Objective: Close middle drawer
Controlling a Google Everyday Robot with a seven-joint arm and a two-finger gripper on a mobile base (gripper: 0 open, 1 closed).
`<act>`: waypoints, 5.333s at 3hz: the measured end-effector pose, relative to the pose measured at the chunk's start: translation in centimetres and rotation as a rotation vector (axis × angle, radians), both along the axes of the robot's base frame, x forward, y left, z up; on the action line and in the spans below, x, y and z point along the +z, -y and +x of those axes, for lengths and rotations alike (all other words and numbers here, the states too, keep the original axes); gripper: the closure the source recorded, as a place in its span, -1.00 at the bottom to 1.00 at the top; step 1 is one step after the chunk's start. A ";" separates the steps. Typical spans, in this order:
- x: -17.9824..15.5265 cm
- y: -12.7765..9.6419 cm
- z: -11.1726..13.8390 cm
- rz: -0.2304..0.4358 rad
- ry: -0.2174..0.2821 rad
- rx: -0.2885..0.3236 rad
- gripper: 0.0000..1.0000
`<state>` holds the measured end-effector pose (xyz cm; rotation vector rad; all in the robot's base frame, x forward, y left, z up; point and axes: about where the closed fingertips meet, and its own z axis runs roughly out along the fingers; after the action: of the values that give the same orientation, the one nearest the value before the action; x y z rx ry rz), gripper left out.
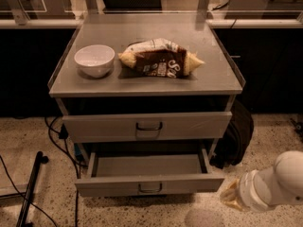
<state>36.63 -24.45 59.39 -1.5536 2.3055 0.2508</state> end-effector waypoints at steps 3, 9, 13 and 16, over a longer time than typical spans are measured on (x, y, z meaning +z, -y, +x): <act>-9.7 -2.4 -3.1 0.139 -0.129 0.004 1.00; -19.3 -5.4 5.2 0.188 0.307 0.135 1.00; -22.5 -5.3 10.7 0.151 0.429 0.120 1.00; -24.8 -4.7 18.0 0.109 0.448 0.112 1.00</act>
Offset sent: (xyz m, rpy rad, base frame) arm -0.0174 0.0134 -0.0605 0.0864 0.0661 0.0015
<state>54.60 -19.74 34.61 -1.5055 1.8341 0.0462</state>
